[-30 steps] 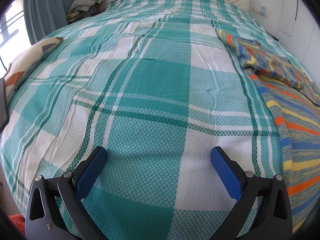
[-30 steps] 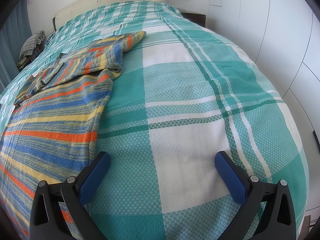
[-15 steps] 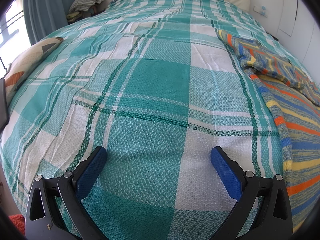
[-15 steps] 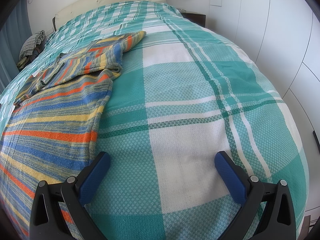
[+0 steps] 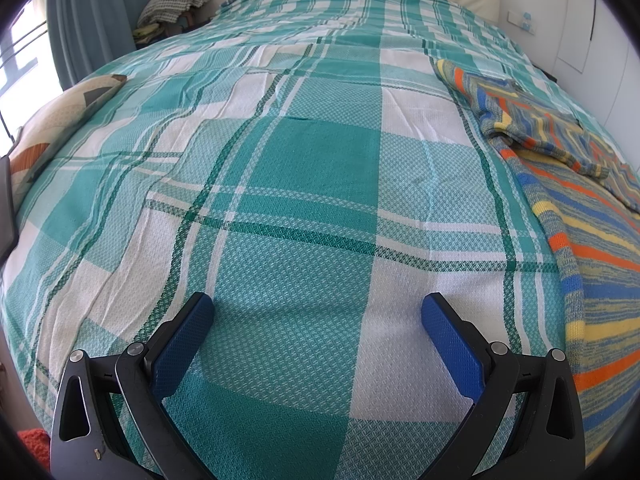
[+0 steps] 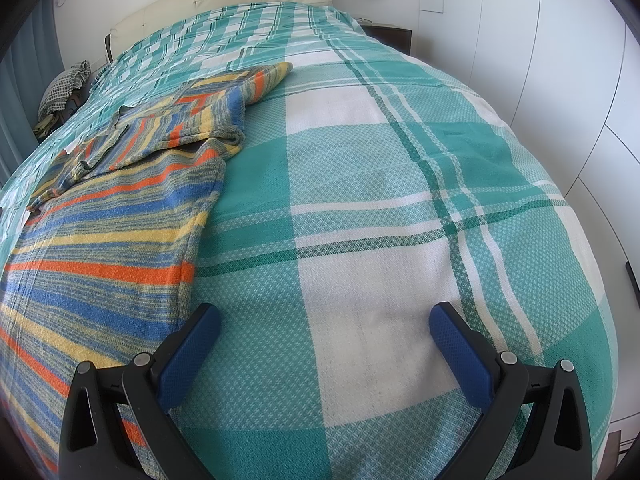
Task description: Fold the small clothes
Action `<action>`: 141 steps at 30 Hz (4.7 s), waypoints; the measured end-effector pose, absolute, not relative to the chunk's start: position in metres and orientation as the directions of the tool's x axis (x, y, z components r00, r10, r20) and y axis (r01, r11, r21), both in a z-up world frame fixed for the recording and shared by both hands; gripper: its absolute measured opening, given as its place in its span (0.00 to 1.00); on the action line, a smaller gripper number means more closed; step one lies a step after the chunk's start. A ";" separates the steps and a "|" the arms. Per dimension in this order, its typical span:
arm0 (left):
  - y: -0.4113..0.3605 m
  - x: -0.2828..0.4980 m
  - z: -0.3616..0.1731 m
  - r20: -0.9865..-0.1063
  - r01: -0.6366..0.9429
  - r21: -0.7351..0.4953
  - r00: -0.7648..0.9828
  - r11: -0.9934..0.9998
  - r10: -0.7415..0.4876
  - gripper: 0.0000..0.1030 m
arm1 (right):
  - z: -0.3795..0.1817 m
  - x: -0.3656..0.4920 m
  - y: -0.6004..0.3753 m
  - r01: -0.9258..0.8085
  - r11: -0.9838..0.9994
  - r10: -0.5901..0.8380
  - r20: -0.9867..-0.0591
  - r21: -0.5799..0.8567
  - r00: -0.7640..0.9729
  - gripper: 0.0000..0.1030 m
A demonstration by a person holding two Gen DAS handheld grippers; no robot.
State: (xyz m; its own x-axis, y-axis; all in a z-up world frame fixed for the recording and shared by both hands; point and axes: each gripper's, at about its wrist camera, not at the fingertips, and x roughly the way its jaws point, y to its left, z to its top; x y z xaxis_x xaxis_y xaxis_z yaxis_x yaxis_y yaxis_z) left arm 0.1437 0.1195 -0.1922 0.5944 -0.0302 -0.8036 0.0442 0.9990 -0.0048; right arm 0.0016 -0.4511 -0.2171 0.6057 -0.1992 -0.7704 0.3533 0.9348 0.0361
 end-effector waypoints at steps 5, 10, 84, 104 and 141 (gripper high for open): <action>0.120 0.144 -0.192 -0.803 0.044 -0.004 0.595 0.999 -0.030 1.00 | -0.217 0.002 -0.451 0.353 0.935 -0.200 -0.770 0.036 0.606 1.00; 0.120 0.144 -0.192 -0.803 0.044 -0.004 0.595 0.999 -0.029 1.00 | -0.217 0.002 -0.451 0.353 0.935 -0.200 -0.770 0.035 0.606 1.00; 0.119 0.144 -0.192 -0.802 0.043 -0.001 0.596 0.999 -0.026 1.00 | -0.218 0.002 -0.450 0.354 0.935 -0.204 -0.769 0.030 0.606 1.00; 0.119 0.143 -0.192 -0.802 0.043 0.000 0.596 0.999 -0.026 1.00 | -0.218 0.002 -0.449 0.354 0.935 -0.205 -0.768 0.029 0.606 1.00; 0.049 0.034 -0.164 -0.954 0.438 -0.130 0.189 0.889 -0.233 0.03 | -0.215 -0.092 -0.400 0.211 0.899 0.364 -0.922 0.384 0.129 0.07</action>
State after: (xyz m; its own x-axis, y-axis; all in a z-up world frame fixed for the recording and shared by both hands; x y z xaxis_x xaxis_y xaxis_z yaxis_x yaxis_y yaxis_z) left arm 0.0337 0.0490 -0.1639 0.1892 -0.2329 -0.9539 0.4384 0.8893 -0.1302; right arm -0.0919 -0.4003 -0.2154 0.1288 0.3643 -0.9223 0.2115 0.8986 0.3844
